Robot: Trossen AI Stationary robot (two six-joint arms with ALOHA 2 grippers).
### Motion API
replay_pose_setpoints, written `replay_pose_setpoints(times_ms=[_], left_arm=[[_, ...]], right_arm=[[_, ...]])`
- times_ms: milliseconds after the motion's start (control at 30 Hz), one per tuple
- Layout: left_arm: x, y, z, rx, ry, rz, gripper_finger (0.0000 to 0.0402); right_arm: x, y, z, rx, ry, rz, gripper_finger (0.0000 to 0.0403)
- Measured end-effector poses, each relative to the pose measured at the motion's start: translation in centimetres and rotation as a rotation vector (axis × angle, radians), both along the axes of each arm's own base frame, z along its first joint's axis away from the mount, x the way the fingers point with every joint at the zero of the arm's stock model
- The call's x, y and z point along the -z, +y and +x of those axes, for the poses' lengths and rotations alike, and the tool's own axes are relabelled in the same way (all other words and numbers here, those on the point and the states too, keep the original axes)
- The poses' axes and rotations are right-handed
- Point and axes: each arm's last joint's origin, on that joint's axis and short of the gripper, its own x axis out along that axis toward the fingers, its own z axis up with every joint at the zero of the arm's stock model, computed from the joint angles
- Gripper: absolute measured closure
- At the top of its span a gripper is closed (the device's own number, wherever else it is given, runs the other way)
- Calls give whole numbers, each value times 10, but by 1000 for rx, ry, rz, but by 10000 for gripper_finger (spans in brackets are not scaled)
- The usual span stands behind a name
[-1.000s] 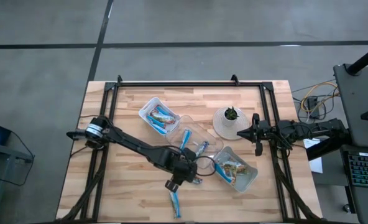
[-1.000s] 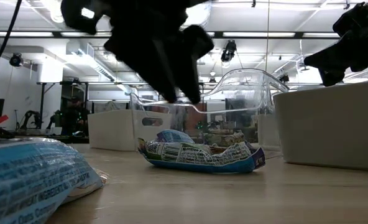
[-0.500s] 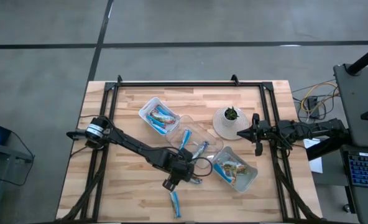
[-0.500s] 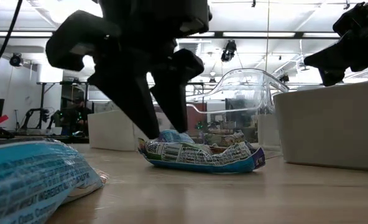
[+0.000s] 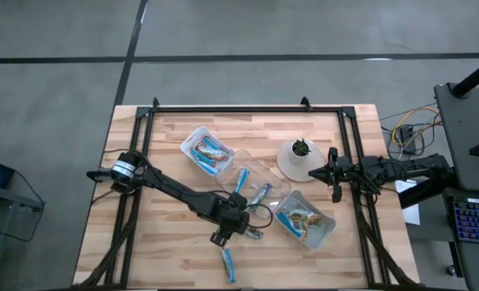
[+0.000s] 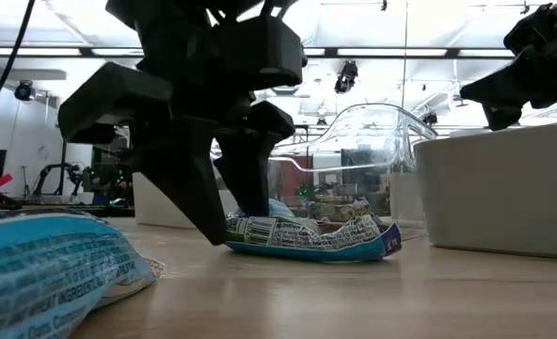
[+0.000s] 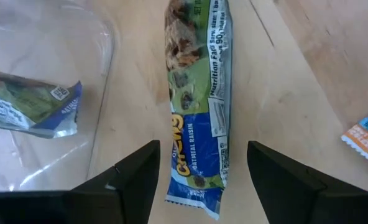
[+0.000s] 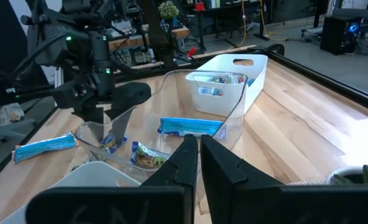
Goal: Pick and place Granola Bars by type
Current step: Put the blue granola bar into the transparent bin
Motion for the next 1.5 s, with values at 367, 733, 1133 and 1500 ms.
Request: replay_pose_setpoints(times_ms=[367, 733, 1133, 1500], left_arm=[[0, 1, 1, -37, -20, -13, 204], [7, -1, 6, -36, -16, -46, 219], [7, 0, 6, -42, -10, -48, 287], [4, -1, 7, -32, -7, -52, 350]], right_arm=[[0, 0, 0, 0, 0, 0, 390], [0, 0, 0, 3, 0, 0, 390], [0, 0, 0, 2, 0, 0, 390], [0, 0, 0, -1, 0, 0, 390]])
